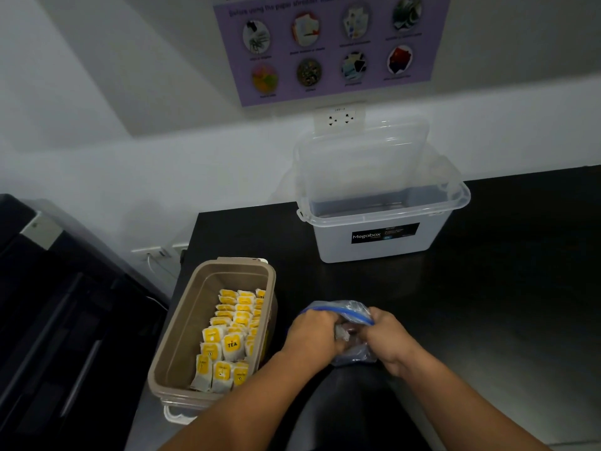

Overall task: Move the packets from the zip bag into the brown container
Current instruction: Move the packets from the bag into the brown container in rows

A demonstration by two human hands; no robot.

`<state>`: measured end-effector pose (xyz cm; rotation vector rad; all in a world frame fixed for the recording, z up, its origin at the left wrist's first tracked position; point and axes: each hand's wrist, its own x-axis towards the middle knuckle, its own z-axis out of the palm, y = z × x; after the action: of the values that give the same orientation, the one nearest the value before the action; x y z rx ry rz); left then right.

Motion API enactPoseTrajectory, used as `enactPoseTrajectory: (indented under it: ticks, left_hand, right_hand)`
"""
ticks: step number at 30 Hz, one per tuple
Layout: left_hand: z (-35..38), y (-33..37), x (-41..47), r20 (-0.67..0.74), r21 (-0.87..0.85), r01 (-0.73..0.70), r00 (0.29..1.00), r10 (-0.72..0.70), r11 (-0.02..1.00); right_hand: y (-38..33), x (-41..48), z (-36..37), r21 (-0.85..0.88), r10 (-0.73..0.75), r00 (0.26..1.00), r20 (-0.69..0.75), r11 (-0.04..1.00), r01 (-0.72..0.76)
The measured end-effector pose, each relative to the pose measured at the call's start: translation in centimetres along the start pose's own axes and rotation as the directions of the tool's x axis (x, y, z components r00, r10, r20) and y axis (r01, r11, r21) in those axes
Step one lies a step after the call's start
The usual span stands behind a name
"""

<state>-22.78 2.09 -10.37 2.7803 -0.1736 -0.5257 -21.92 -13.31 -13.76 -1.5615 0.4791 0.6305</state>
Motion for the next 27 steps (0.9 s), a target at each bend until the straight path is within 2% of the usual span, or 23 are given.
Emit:
enactPoseTrajectory:
  ticks: [6, 12, 18, 24, 27]
  left_hand:
    - [-0.5, -0.6, 0.4, -0.019, -0.095, 0.117, 0.993, -0.120, 0.989]
    - [-0.9, -0.8, 1.2, 0.089, -0.017, 0.157, 0.984, -0.155, 0.988]
    - [-1.8, -0.5, -0.2, -0.182, -0.173, 0.040, 0.981, -0.072, 0.984]
    - [-6.1, -0.5, -1.8, -0.265, -0.266, -0.031, 0.963, -0.043, 0.964]
    - [-9.2, -1.8, -3.3, -0.312, -0.365, -0.066, 0.948, -0.055, 0.929]
  right_hand:
    - [0.2, 0.3, 0.0, 0.086, -0.003, 1.000, 0.001, 0.996, 0.003]
    - [0.5, 0.7, 0.4, 0.074, -0.009, 1.000, 0.006, 0.997, 0.008]
    - [0.9, 1.3, 0.4, 0.121, -0.030, 0.999, -0.022, 0.992, 0.032]
    - [0.5, 1.8, 0.8, 0.184, -0.015, 1.000, 0.022, 0.983, 0.010]
    - [0.3, 1.9, 1.0, 0.190, -0.003, 0.999, 0.042, 0.982, -0.005]
